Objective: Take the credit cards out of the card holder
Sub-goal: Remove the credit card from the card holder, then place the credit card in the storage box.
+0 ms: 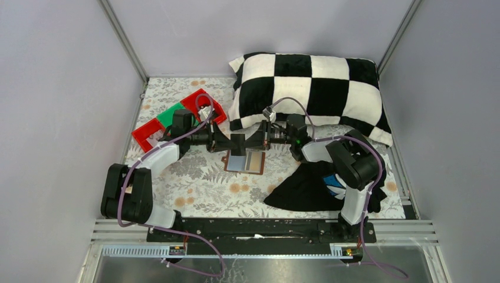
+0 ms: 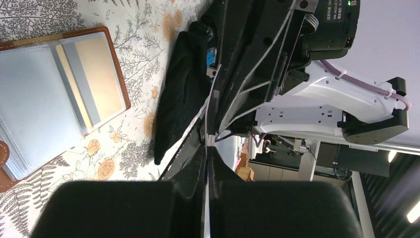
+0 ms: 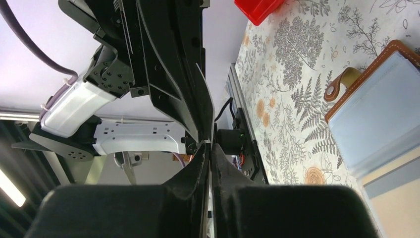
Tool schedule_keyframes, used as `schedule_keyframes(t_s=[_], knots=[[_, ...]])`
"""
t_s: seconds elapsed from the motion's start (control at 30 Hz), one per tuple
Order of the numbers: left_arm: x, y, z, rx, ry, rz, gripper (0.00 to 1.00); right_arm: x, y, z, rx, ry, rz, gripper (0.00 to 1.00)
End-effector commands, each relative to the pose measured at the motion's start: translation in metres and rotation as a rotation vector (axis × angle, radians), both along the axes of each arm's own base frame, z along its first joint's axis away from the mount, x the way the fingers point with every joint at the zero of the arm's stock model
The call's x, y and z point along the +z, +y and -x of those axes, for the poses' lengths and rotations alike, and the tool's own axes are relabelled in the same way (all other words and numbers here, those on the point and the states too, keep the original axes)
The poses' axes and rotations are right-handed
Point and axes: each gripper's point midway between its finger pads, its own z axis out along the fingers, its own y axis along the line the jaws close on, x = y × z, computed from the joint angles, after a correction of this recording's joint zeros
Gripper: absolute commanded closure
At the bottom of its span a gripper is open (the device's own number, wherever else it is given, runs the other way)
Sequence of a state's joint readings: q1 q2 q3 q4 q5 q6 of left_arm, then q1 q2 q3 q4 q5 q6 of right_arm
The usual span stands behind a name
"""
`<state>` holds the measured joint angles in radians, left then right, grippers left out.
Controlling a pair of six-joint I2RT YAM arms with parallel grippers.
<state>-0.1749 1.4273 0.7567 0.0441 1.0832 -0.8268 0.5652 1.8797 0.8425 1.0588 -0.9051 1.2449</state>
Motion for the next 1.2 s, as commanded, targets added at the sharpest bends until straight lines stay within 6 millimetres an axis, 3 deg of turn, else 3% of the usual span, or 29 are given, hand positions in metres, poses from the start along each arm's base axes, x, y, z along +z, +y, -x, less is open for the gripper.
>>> schedule_keyframes(t_s=[0.0,0.07,0.17,0.3,0.47,0.7,0.93,1.17], knots=[[0.019,0.001,-0.014,0.033,-0.095,0.001,1.00,0.016,0.007,0.003,0.029,-0.065,-0.013,0.73],[0.022,0.006,-0.021,0.053,-0.107,-0.029,1.00,0.012,0.004,0.001,0.013,-0.076,0.030,0.46],[0.027,0.022,-0.039,0.121,-0.112,-0.091,1.00,-0.006,-0.016,-0.017,-0.096,-0.081,0.170,0.33],[0.039,0.059,-0.081,0.265,-0.118,-0.170,1.00,-0.023,-0.051,-0.036,-0.221,-0.088,0.329,0.31],[0.046,0.113,-0.150,0.470,-0.126,-0.306,1.00,-0.030,-0.070,-0.032,-0.264,-0.096,0.423,0.30],[0.006,0.156,-0.224,0.591,-0.062,-0.447,1.00,-0.034,-0.075,-0.024,-0.260,-0.090,0.441,0.30],[-0.037,0.171,-0.255,0.674,-0.011,-0.480,1.00,-0.035,-0.075,-0.023,-0.256,-0.087,0.444,0.30],[-0.071,0.172,-0.259,0.689,0.050,-0.477,1.00,-0.036,-0.077,-0.022,-0.258,-0.085,0.453,0.29]])
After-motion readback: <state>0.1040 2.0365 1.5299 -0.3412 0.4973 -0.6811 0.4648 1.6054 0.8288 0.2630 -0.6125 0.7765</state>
